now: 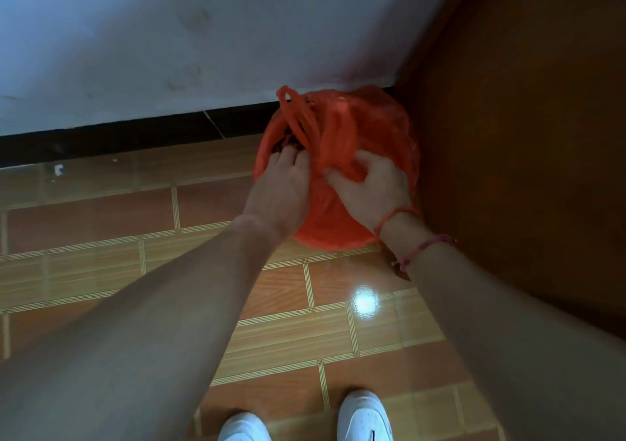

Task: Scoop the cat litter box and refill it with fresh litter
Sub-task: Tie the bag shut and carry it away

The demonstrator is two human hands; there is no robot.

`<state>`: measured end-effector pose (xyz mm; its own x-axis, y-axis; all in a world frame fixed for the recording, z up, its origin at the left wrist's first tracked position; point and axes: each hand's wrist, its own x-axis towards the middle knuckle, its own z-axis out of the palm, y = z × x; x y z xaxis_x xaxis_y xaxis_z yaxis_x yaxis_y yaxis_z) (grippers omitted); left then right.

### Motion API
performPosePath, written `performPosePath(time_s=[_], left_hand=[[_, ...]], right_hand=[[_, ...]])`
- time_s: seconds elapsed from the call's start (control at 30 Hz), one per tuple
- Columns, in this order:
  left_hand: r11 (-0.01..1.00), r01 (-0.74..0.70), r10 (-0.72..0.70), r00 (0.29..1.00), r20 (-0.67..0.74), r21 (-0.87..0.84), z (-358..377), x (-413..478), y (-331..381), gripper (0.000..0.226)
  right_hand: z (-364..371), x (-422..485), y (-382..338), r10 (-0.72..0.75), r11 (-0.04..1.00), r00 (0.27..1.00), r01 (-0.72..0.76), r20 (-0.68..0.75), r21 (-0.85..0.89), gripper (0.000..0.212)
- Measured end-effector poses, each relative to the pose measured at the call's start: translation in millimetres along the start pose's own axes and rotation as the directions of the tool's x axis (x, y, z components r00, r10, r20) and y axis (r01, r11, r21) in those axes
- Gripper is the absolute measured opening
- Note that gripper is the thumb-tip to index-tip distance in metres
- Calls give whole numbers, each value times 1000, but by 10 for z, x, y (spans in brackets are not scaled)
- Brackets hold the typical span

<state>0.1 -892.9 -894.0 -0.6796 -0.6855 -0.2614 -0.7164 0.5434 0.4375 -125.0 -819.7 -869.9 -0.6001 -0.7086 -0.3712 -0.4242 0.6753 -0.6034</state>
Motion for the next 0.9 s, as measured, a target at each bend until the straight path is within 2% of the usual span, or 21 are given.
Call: performPosePath(time_s=[0.1, 0.23, 0.43, 0.6, 0.9], left_hand=[[999, -36, 35, 999, 16, 23, -23, -86, 28, 38], [996, -66, 62, 996, 70, 64, -34, -201, -3, 34], [997, -36, 29, 994, 102, 69, -289, -372, 66, 38], [994, 28, -39, 994, 104, 103, -751, -608, 228, 42], [978, 72, -81, 996, 41, 196, -1916, -1239, 747, 71]], right_hand=[[58, 99, 59, 99, 975, 995, -98, -5, -198, 42], [94, 172, 53, 168, 949, 984, -145, 58, -278, 46], [-138, -5, -85, 141, 951, 987, -112, 81, -289, 39], [-427, -263, -321, 151, 963, 984, -124, 96, -240, 42], [-1255, -1048, -1108, 128, 954, 978, -75, 167, -291, 68]])
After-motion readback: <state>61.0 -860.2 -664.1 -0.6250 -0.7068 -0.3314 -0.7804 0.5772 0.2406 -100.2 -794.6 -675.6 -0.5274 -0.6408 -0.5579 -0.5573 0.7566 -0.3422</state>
